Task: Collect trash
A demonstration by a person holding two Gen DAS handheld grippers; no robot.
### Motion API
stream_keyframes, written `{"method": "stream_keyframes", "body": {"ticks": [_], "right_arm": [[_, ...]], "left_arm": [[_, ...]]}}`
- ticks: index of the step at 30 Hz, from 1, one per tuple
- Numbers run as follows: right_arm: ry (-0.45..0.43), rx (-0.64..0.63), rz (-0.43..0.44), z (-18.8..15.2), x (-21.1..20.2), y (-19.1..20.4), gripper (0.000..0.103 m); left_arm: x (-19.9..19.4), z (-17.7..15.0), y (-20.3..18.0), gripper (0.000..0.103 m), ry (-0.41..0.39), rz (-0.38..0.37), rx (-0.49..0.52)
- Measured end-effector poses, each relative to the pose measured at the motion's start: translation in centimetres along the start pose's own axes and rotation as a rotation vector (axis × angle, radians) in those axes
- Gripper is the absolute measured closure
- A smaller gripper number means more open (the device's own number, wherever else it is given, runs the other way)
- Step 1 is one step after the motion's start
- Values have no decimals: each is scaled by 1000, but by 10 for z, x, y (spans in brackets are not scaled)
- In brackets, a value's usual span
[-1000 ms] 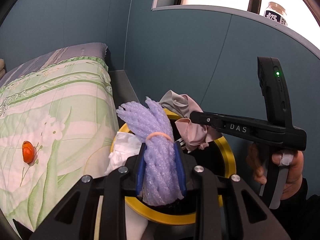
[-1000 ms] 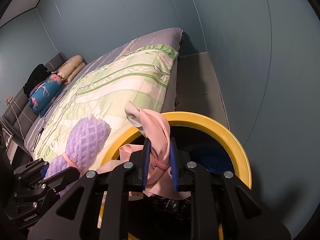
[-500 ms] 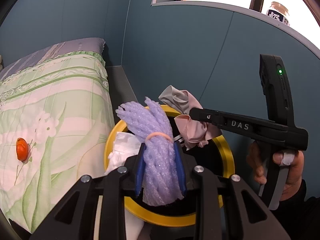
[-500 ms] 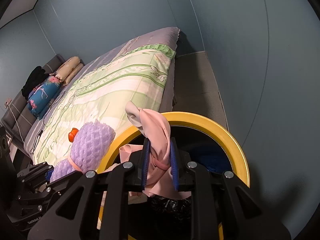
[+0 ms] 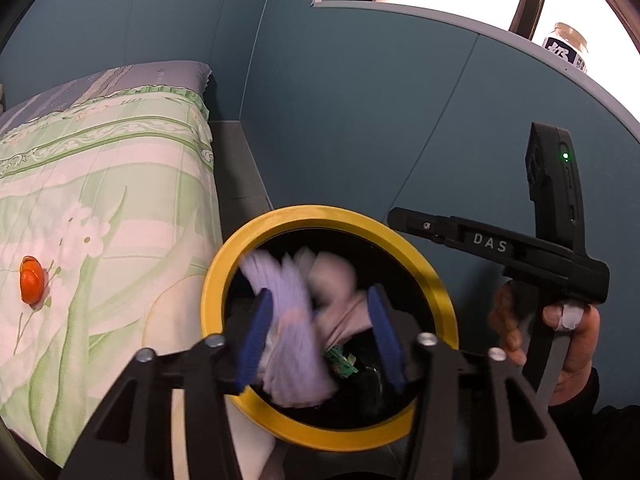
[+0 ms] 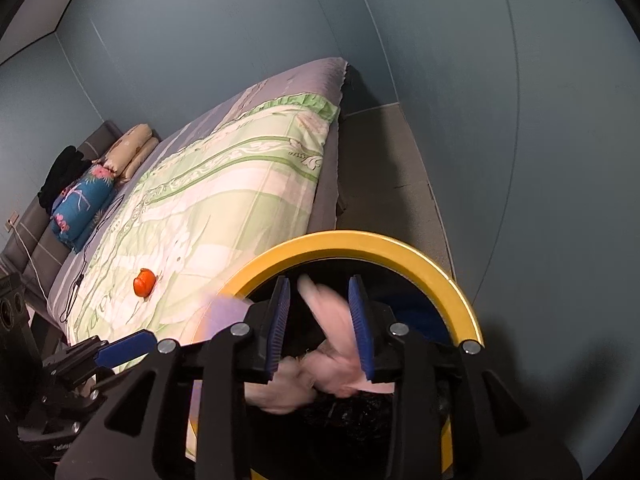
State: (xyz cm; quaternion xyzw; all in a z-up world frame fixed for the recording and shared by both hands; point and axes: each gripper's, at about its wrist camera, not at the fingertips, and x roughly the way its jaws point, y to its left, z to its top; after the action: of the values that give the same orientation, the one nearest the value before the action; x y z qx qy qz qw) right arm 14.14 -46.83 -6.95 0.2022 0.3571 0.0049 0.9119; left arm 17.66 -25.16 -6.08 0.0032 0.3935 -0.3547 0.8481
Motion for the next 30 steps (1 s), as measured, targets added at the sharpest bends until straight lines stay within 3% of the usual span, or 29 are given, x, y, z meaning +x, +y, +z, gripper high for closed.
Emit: {"method": "stream_keyframes", "body": {"ticks": [3, 16, 22, 24, 30], "right_arm": [[-10, 5, -9, 1, -3, -1, 67], [-43, -31, -38, 7, -11, 8, 63], [-75, -69, -60, 12, -13, 29, 44], [-85, -73, -66, 14, -12, 36, 27], [-99, -158, -107, 13, -1, 74, 11]], "left_arm": [[-1, 0, 2, 50, -5, -2, -14], [-28, 1, 25, 50, -71, 58, -48], [-51, -2, 45, 43, -106, 129, -53], [-61, -5, 55, 39, -124, 154, -71], [-90, -11, 80, 23, -193, 237, -123]]}}
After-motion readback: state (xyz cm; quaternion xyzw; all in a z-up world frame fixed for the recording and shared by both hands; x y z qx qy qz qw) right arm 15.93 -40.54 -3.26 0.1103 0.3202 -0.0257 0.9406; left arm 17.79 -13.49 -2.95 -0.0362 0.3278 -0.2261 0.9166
